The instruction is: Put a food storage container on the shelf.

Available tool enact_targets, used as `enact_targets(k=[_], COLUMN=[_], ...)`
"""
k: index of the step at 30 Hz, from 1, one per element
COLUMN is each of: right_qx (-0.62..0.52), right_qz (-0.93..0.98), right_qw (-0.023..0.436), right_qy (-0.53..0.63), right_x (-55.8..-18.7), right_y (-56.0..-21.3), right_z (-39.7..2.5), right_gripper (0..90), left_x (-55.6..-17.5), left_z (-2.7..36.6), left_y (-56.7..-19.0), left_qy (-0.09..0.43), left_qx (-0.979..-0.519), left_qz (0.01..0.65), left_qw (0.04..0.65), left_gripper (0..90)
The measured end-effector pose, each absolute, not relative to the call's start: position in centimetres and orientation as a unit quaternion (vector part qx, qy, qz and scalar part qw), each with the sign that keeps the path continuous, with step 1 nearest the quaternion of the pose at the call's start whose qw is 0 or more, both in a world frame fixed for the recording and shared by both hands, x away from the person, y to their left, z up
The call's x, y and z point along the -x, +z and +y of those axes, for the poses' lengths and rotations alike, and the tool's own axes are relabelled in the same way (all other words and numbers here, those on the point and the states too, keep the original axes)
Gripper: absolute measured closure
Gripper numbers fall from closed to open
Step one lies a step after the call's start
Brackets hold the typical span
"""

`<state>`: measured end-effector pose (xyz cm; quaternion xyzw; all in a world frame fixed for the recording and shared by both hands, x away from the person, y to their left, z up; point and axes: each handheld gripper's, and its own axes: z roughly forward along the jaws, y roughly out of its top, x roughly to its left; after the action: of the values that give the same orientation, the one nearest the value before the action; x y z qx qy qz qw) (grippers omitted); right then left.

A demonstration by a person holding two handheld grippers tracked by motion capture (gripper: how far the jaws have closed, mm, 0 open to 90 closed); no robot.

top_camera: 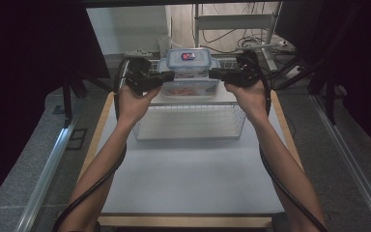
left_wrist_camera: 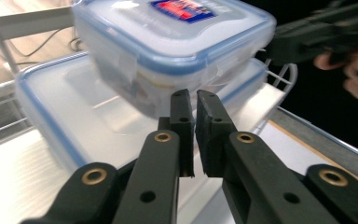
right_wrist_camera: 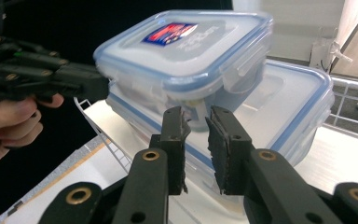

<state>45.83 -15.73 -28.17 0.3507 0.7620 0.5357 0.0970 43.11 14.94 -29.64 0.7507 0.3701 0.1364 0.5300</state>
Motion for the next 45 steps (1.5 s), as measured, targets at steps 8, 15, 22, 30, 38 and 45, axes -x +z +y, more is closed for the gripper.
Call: enact_targets(k=[8, 15, 22, 30, 38, 45], right_qx=[-0.342, -0.329, -0.318, -0.302, -0.296, -0.293], right_qz=[0.764, 0.769, 0.777, 0.796, 0.806, 0.812], right_qw=[0.092, 0.108, 0.117, 0.116, 0.129, 0.130], right_qy=[0.540, 0.537, 0.531, 0.511, 0.497, 0.488], right_x=[-45.1, -43.6, -41.9, -39.9, -38.2, -36.8], right_y=[-29.3, -30.7, -31.8, -34.4, -36.8, -38.9], right_z=[-16.1, -16.8, -17.5, -17.5, -17.6, -17.7], right_gripper=[65.5, 53.9, 44.6, 31.6, 17.3, 9.3], left_x=[-41.3, -39.4, -37.7, -35.6, -33.8, -31.8], left_z=[14.8, 14.9, 15.1, 15.7, 16.3, 16.8], left_y=[-30.2, -31.5, -33.7, -36.2, -39.2, -42.2], left_qy=[0.138, 0.161, 0.173, 0.164, 0.148, 0.139], left_qx=[-0.755, -0.766, -0.776, -0.781, -0.787, -0.782], left_qz=[0.350, 0.336, 0.327, 0.331, 0.334, 0.344], left_qw=[0.537, 0.523, 0.511, 0.505, 0.497, 0.502], left_gripper=[67.2, 39.8, 26.9, 15.3, 10.3, 8.1])
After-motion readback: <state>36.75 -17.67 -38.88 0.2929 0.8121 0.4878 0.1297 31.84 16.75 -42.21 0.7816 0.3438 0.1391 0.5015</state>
